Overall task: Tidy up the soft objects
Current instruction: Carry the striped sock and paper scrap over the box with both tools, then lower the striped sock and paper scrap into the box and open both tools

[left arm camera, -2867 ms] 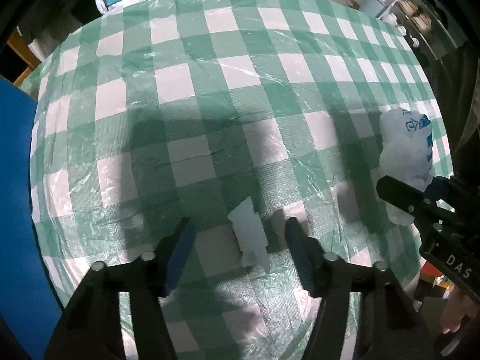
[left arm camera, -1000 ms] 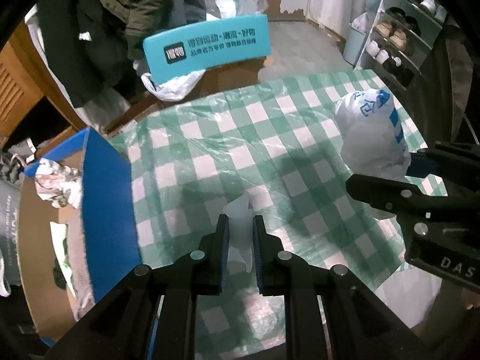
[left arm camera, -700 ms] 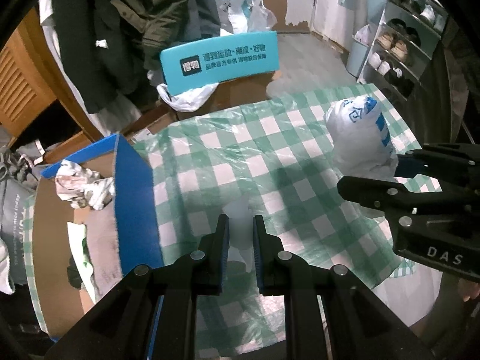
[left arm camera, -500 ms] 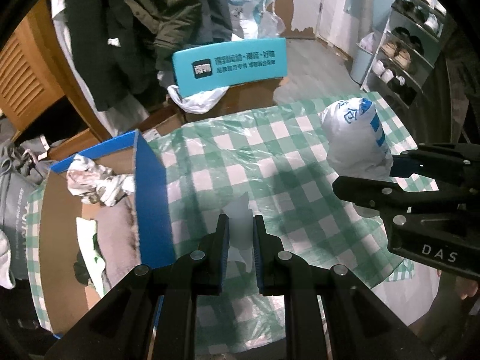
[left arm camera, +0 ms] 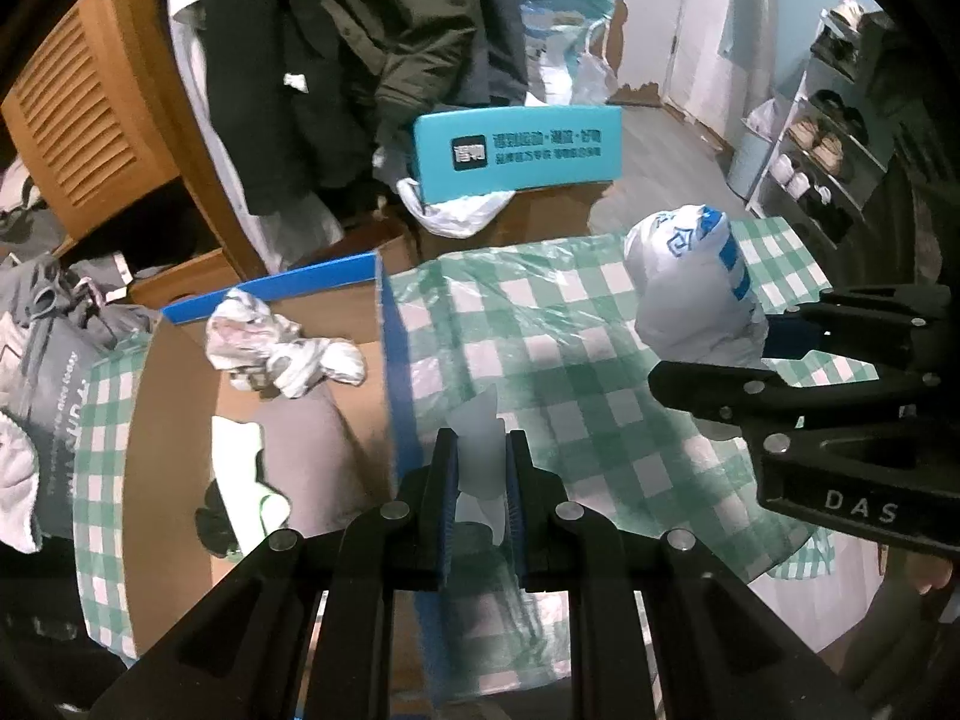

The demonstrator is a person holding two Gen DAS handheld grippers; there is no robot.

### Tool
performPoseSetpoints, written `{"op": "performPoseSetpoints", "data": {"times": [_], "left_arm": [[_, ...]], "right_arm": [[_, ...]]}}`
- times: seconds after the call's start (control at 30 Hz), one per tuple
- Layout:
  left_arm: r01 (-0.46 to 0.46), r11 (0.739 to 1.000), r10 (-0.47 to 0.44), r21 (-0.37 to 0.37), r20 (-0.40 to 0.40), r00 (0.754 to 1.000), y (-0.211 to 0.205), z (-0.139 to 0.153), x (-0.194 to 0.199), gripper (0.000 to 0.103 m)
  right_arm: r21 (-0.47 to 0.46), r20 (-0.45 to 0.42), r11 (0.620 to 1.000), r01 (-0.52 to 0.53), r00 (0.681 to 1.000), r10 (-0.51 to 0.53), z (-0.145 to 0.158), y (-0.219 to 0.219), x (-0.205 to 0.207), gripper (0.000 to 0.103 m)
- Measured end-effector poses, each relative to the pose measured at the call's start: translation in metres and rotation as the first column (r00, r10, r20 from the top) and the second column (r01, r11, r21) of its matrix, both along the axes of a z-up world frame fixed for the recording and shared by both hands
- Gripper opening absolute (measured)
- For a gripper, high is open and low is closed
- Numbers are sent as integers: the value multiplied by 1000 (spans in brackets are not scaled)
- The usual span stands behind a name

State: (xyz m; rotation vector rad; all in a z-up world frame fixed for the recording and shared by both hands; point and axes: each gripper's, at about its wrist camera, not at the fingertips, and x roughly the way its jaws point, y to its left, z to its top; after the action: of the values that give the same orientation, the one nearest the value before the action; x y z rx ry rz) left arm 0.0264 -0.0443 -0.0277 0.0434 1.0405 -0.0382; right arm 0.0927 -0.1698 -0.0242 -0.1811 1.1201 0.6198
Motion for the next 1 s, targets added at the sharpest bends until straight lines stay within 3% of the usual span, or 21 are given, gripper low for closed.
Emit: {"op": "performPoseSetpoints", "data": {"times": [1.0], "left_arm": [[-200, 978, 200, -53, -4, 980, 122, -10, -15, 15]], "right_arm": [[-4, -52, 989, -148, 988, 147, -9, 128, 6, 38]]}}
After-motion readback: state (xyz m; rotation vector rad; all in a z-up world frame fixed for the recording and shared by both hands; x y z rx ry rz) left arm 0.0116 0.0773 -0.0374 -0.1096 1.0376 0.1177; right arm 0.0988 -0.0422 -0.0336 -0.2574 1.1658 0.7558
